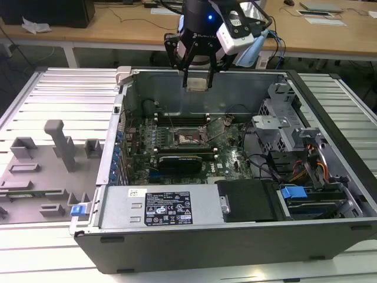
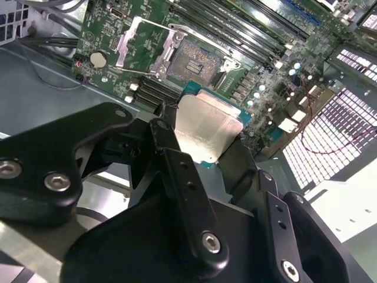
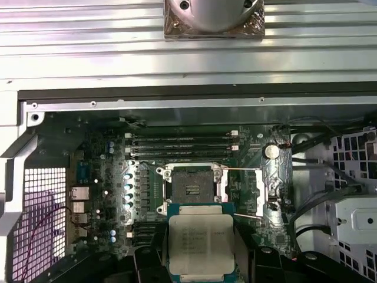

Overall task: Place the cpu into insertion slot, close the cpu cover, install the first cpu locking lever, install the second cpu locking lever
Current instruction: 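Place the cpu into insertion slot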

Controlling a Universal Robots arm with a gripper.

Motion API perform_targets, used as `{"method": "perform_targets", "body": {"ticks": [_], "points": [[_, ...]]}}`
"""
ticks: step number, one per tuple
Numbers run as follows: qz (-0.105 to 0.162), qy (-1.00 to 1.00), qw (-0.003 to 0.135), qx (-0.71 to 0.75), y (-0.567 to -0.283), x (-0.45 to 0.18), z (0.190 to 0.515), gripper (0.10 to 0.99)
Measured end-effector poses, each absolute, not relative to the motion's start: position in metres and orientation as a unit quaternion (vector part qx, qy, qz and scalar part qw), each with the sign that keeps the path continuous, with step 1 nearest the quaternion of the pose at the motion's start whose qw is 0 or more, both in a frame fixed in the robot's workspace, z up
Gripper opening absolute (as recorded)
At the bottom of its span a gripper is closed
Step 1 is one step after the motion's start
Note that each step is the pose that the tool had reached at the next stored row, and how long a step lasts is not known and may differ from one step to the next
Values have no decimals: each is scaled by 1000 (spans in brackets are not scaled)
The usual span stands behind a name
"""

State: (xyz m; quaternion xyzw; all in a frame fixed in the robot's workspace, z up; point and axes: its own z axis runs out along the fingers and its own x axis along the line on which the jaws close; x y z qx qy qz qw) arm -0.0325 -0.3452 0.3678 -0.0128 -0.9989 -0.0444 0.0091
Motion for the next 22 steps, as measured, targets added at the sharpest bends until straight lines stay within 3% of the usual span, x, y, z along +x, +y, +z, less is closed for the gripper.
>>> {"method": "perform_targets", "body": {"ticks": [22], "points": [[-41, -999, 9, -13, -345, -33, 338, 537]]}}
